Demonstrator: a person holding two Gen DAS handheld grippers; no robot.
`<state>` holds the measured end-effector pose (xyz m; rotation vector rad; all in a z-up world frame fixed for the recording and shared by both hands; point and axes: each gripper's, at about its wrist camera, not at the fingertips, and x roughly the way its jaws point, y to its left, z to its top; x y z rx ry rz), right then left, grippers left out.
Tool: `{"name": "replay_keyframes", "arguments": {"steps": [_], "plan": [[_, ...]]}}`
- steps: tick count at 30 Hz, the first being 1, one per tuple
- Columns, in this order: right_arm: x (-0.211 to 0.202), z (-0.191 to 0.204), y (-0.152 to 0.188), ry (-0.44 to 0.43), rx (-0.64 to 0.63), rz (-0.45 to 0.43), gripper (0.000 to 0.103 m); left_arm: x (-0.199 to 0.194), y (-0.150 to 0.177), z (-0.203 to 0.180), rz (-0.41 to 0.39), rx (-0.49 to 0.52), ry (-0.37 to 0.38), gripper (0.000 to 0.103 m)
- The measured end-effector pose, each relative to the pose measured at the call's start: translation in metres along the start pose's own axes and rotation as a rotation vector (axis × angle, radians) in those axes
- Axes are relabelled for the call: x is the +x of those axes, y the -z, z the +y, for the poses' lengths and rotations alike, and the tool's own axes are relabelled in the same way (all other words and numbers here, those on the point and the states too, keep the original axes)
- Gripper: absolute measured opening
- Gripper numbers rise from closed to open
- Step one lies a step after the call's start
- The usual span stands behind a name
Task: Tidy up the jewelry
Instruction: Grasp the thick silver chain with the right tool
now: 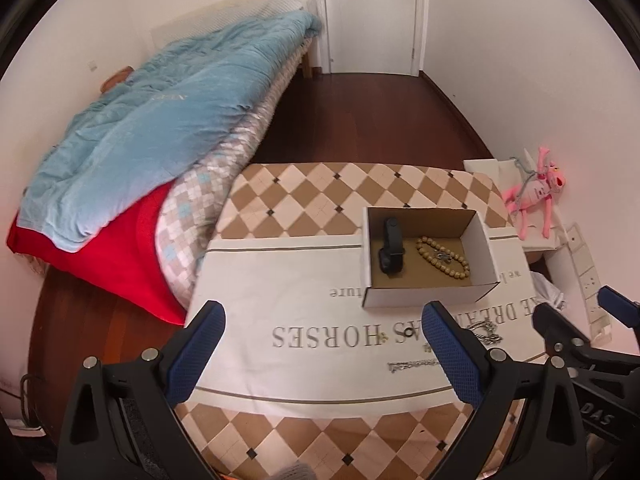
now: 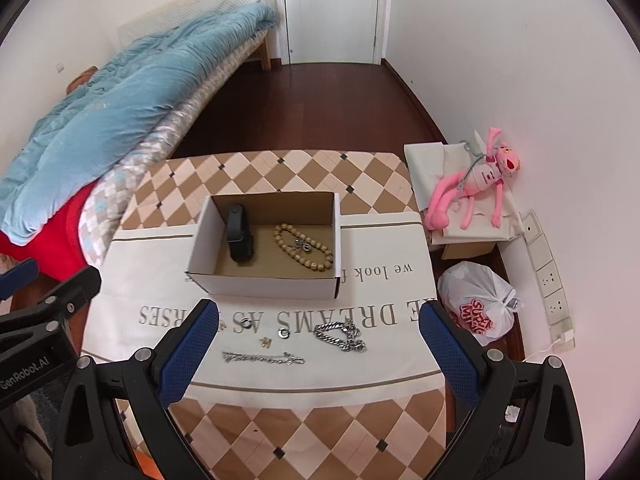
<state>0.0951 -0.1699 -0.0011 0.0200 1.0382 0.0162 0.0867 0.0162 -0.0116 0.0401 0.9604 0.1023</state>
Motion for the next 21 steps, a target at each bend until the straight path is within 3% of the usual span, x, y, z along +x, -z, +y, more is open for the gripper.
{"name": "replay_keyframes", "arguments": {"steps": [5,12,16,21], "plan": [[0.001,-0.017,0.016,-0.036,0.077,0.021,0.101,0.015,0.018,0.005,0.01,-0.045,-0.01,0.101],[0.057,-0.067,0.052,-0.032,0.235,0.154,0.101,0.076,0.055,-0.003,0.134,-0.03,-0.033,0.101],[0.098,-0.093,0.074,-0.024,0.32,0.22,0.087,0.105,0.072,-0.013,0.188,0.006,-0.054,0.101],[0.135,-0.107,0.089,-0.027,0.365,0.261,0.077,0.129,0.085,-0.022,0.238,0.039,-0.057,0.101]]}}
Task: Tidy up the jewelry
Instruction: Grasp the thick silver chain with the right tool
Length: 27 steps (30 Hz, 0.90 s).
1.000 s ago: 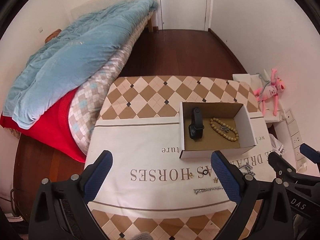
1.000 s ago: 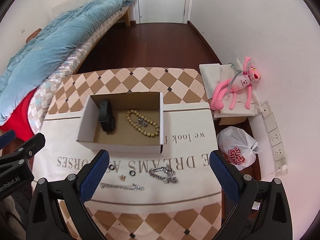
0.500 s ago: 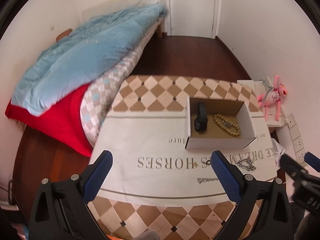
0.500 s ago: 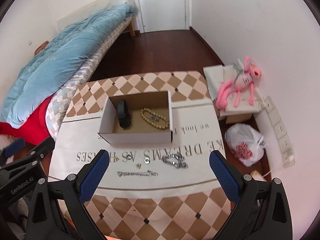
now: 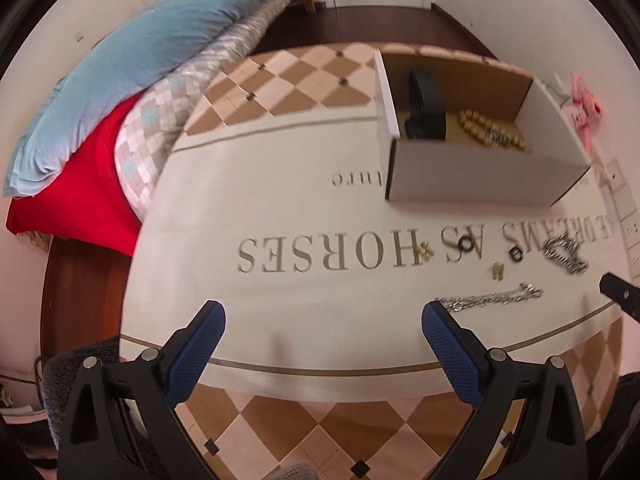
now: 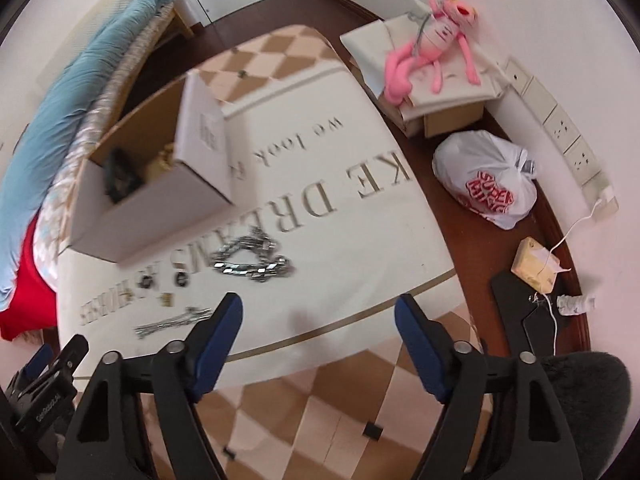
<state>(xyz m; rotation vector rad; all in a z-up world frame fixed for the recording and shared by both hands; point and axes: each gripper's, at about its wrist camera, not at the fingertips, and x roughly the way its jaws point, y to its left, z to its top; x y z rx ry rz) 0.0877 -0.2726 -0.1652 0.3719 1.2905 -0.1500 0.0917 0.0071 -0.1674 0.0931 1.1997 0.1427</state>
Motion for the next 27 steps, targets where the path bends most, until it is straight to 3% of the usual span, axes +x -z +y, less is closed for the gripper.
{"name": "replay_keyframes", "arguments": {"steps": [3,6,9,11,12,13,19,26,27], "plan": [[0.012,0.004,-0.003,-0.029,-0.006,-0.015,0.069,0.011,0.003,-0.003,0.024,0.009,-0.001,0.101],[0.019,0.018,-0.012,-0.035,-0.051,-0.041,0.068,0.016,0.003,-0.004,0.036,0.015,-0.002,0.101],[0.029,0.038,-0.018,0.028,-0.13,-0.054,0.065,0.019,0.004,-0.003,0.047,0.019,0.005,0.101],[0.031,0.052,-0.02,0.073,-0.195,-0.078,0.049,0.02,0.005,-0.004,0.05,0.031,0.02,0.1],[0.031,0.057,-0.02,0.04,-0.215,-0.084,0.026,0.019,0.006,-0.005,0.051,0.041,0.029,0.1],[0.03,0.061,-0.02,0.027,-0.224,-0.075,0.016,0.02,0.006,-0.005,0.051,0.051,0.041,0.1],[0.026,0.057,-0.009,0.004,-0.213,-0.052,0.013,0.021,0.007,-0.026,0.082,0.113,0.161,0.099],[0.01,0.033,0.005,-0.037,-0.143,-0.052,0.013,0.026,0.006,-0.054,0.099,0.191,0.199,0.097],[0.008,0.032,0.007,-0.04,-0.139,-0.052,0.013,0.027,0.006,-0.057,0.1,0.199,0.199,0.092]]}}
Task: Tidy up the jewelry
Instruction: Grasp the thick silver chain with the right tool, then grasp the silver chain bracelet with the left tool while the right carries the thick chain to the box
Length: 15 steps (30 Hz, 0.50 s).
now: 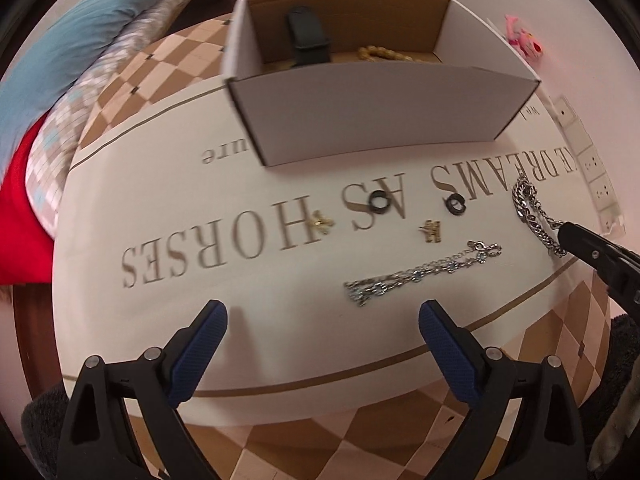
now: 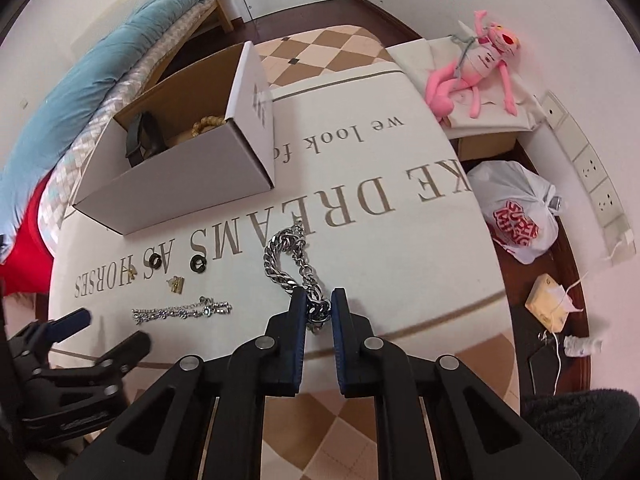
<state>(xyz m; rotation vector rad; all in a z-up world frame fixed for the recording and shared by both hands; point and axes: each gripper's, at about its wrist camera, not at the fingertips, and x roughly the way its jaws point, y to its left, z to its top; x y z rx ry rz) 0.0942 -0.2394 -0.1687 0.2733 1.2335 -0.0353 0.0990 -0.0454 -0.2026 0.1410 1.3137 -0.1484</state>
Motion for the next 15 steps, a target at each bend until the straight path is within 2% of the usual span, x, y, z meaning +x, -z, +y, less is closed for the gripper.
{"name": "replay_keyframes", "arguments": {"steps": [1,5,7,8,10,11,13,15], "plan": [[-0.001,-0.001,0.001,0.001,0.002,-0.001,0.013,0.001,-0.001,-0.003,0.003,0.007,-0.001,0.084],[-0.001,-0.002,0.004,0.0,0.012,0.003,0.013,0.002,-0.004,-0.004,-0.008,0.015,0.012,0.078],[0.001,-0.003,0.005,-0.002,0.017,0.007,0.013,0.001,-0.004,-0.004,-0.015,0.017,0.033,0.063],[0.002,-0.004,0.005,-0.003,0.019,0.009,0.013,0.0,-0.005,-0.007,-0.019,0.023,0.034,0.059],[0.003,-0.005,0.005,-0.005,0.022,0.014,0.013,-0.002,-0.008,-0.013,-0.028,0.047,0.044,0.036],[0.004,-0.005,0.006,-0.004,0.022,0.014,0.013,-0.003,-0.009,-0.017,-0.031,0.06,0.049,0.03],[0.004,-0.005,0.006,-0.008,0.023,0.017,0.013,-0.004,-0.012,-0.019,-0.023,0.077,0.07,0.003],[0.002,-0.005,0.006,-0.012,0.025,0.014,0.013,-0.003,-0.015,-0.017,-0.013,0.067,0.098,0.002]]}}
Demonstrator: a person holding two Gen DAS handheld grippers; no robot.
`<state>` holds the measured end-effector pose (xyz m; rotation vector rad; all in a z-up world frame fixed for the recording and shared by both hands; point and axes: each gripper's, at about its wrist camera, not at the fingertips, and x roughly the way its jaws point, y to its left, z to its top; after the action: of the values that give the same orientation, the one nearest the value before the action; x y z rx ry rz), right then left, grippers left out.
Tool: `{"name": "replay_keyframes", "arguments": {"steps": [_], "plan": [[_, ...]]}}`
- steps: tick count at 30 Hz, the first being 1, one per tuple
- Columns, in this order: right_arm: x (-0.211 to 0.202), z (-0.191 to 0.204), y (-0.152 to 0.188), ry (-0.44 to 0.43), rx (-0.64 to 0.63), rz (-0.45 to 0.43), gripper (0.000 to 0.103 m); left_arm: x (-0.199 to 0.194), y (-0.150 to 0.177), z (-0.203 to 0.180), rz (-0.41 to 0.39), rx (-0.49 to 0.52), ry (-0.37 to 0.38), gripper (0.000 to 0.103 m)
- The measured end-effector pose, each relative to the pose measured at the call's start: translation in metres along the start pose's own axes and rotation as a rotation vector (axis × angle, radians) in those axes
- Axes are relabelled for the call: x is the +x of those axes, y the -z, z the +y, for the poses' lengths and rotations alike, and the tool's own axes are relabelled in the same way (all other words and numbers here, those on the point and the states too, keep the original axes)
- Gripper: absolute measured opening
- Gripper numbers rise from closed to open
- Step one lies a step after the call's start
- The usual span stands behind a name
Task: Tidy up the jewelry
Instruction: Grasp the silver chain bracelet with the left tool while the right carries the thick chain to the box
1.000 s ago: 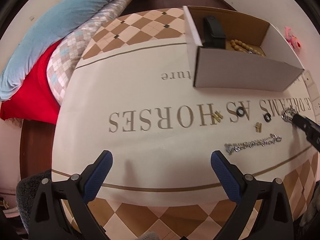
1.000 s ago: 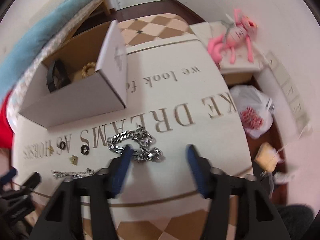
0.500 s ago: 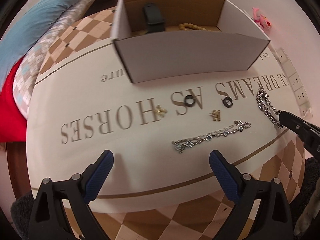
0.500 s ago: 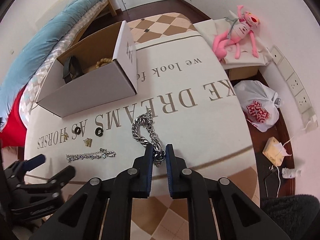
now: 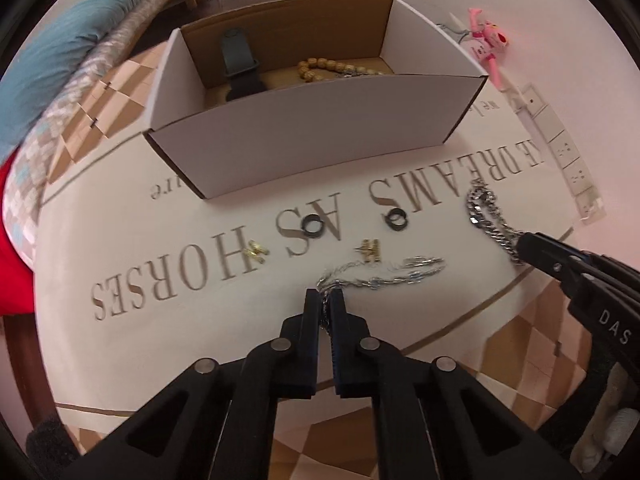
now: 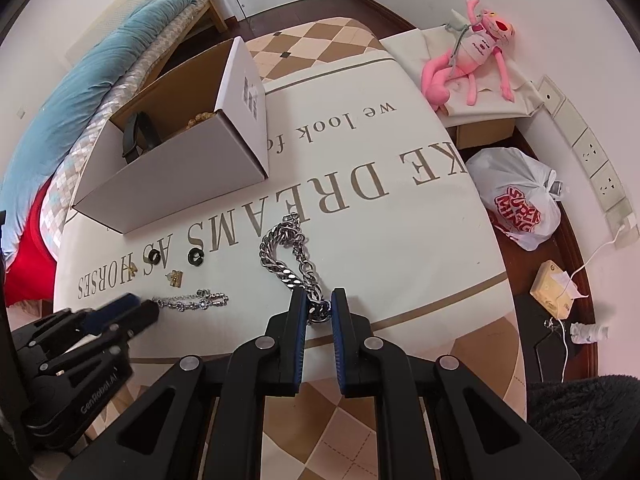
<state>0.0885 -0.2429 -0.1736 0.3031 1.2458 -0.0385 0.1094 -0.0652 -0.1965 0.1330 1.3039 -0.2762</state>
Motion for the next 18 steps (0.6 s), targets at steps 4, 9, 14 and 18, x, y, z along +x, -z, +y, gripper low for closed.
{"name": "replay_keyframes", "arguments": {"steps": [4,9,14,18], "plan": [[-0.011,0.002,-0.002,-0.028,0.006,-0.02,0.013,-0.007,0.003,0.005,-0.005,-0.037,0.028,0.002],[-0.033,0.009,-0.01,-0.094,0.014,-0.05,0.013,-0.037,0.007,0.018,-0.053,-0.09,0.064,0.002],[-0.06,0.023,-0.023,-0.17,0.003,-0.08,0.013,-0.08,-0.006,0.031,-0.126,-0.117,0.1,0.002],[-0.084,0.036,-0.037,-0.232,-0.015,-0.11,0.013,-0.115,-0.021,0.038,-0.179,-0.122,0.126,0.002]]}}
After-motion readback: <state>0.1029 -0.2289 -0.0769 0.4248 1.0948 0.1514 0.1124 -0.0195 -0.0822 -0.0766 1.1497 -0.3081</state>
